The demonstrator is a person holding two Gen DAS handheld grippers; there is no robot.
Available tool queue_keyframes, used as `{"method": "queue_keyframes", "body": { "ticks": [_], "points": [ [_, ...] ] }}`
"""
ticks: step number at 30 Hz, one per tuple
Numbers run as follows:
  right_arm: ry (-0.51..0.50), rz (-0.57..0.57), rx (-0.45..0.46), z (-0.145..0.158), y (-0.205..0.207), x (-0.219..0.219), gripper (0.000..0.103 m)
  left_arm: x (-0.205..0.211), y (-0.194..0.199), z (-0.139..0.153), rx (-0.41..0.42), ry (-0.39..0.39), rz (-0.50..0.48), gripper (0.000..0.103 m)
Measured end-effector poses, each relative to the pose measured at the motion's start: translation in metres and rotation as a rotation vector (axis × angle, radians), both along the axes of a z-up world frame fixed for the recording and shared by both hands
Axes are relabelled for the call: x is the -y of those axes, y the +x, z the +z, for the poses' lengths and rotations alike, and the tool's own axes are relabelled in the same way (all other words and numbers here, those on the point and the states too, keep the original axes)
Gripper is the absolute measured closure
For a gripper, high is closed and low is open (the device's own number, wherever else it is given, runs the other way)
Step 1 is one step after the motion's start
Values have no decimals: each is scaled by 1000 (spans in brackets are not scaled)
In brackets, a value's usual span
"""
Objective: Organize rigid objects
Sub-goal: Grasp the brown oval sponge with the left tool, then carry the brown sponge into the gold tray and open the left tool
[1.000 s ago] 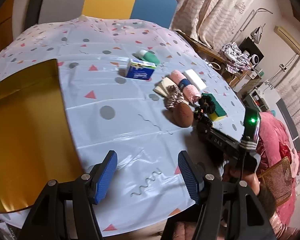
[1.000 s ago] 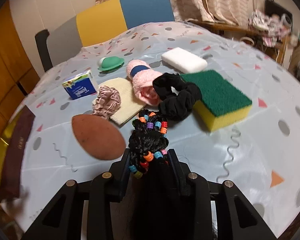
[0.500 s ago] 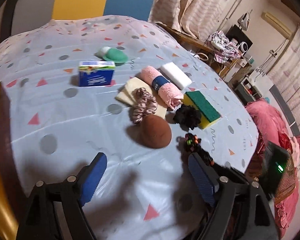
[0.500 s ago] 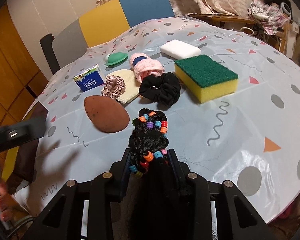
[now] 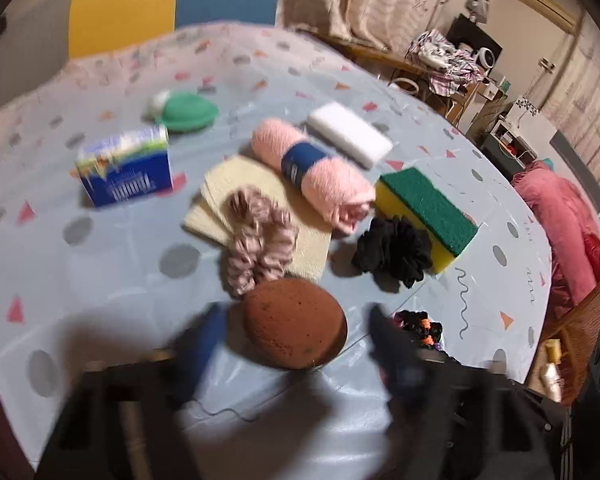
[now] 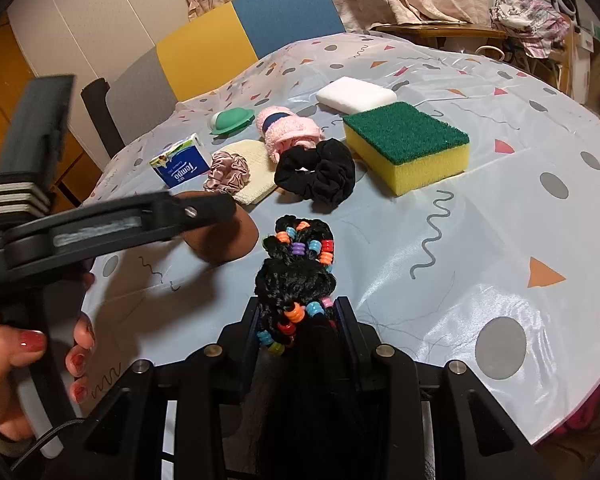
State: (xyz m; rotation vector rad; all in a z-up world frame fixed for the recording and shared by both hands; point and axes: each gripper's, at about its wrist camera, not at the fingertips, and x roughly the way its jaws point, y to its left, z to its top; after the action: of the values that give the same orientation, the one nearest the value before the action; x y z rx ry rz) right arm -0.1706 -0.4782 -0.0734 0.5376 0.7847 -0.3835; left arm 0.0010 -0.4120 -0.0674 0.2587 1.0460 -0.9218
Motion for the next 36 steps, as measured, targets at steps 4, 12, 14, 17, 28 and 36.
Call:
{"method": "queue_keyframes", "body": {
  "ticks": [4, 12, 14, 17, 28, 36],
  "points": [
    [-3, 3, 2, 0, 0, 0, 67, -9, 5, -6, -62, -61, 12, 54],
    [-37, 6, -14, 0, 2, -3, 67, -35, 4, -2, -81, -118, 19, 61],
    [-40, 4, -17, 0, 2, -4, 67, -45, 5, 0, -86, -136, 37, 61],
    [-47, 1, -23, 0, 3, -5, 67, -61, 6, 5, -102, -166, 62, 61],
    [-110, -6, -58, -1, 8, -13, 66, -131, 5, 29, -131, -275, 126, 61],
    [-191, 3, -107, -1, 15, -24, 64, -203, 28, 60, -57, -320, 251, 61]
  ]
}}
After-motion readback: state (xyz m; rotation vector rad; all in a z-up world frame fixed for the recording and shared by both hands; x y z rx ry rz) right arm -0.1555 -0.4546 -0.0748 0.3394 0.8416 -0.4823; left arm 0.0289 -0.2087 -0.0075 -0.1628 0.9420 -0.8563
